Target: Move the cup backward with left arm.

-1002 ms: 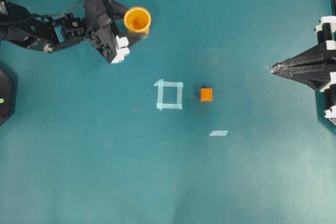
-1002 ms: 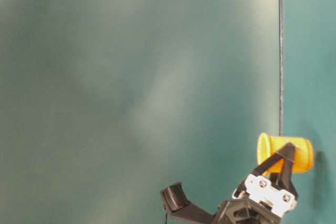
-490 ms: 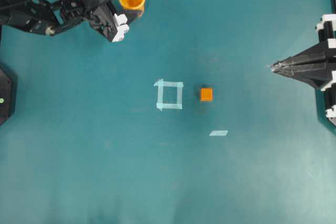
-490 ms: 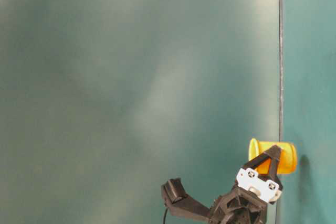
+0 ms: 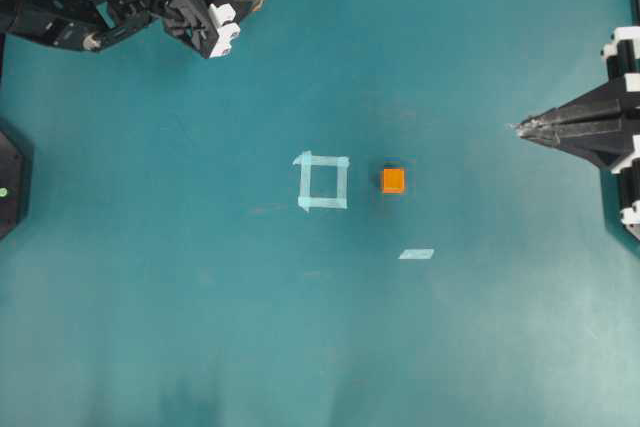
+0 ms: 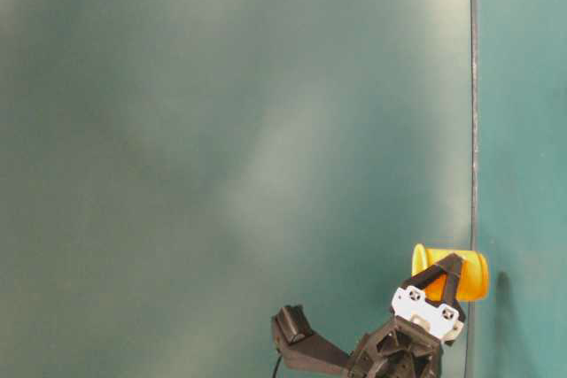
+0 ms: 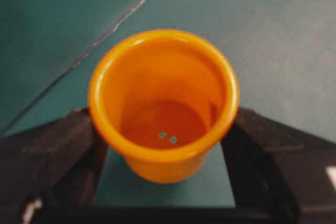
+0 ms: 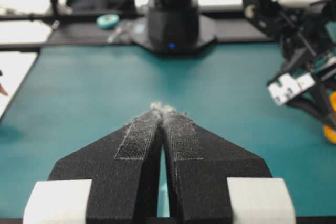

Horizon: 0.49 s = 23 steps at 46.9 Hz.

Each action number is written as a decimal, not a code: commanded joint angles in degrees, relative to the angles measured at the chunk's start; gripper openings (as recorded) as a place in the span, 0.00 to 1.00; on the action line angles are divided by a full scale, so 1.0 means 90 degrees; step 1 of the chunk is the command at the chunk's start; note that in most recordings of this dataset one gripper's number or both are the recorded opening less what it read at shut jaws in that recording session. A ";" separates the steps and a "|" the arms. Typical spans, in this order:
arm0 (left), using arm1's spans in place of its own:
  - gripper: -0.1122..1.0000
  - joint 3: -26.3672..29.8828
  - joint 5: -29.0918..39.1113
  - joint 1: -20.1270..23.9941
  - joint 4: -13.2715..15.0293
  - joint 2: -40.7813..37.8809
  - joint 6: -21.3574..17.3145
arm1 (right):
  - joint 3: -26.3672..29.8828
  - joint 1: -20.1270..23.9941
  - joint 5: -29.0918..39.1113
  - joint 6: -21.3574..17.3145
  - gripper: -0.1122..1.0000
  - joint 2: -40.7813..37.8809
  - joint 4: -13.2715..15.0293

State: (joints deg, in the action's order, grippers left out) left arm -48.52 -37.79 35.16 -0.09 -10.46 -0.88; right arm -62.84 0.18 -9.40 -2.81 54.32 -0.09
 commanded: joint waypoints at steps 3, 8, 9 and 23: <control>0.68 0.0117 -0.0029 0.0068 -0.0010 0.0078 -0.0010 | 0.0195 0.0000 -0.0029 -0.0010 0.10 -0.0020 -0.0020; 0.68 0.0117 -0.0029 0.0078 -0.0010 0.0078 -0.0010 | 0.0195 0.0000 -0.0029 -0.0010 0.10 -0.0020 -0.0020; 0.68 0.0107 -0.0029 0.0078 -0.0010 0.0078 -0.0010 | 0.0195 0.0010 -0.0029 -0.0010 0.10 -0.0020 -0.0010; 0.68 0.0098 -0.0029 0.0078 -0.0010 0.0078 -0.0010 | 0.0195 0.0000 0.0039 -0.0010 0.10 -0.0020 -0.0020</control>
State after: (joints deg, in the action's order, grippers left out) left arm -48.52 -37.79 35.68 -0.09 -10.37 -0.88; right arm -62.93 0.18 -9.05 -2.81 54.32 -0.09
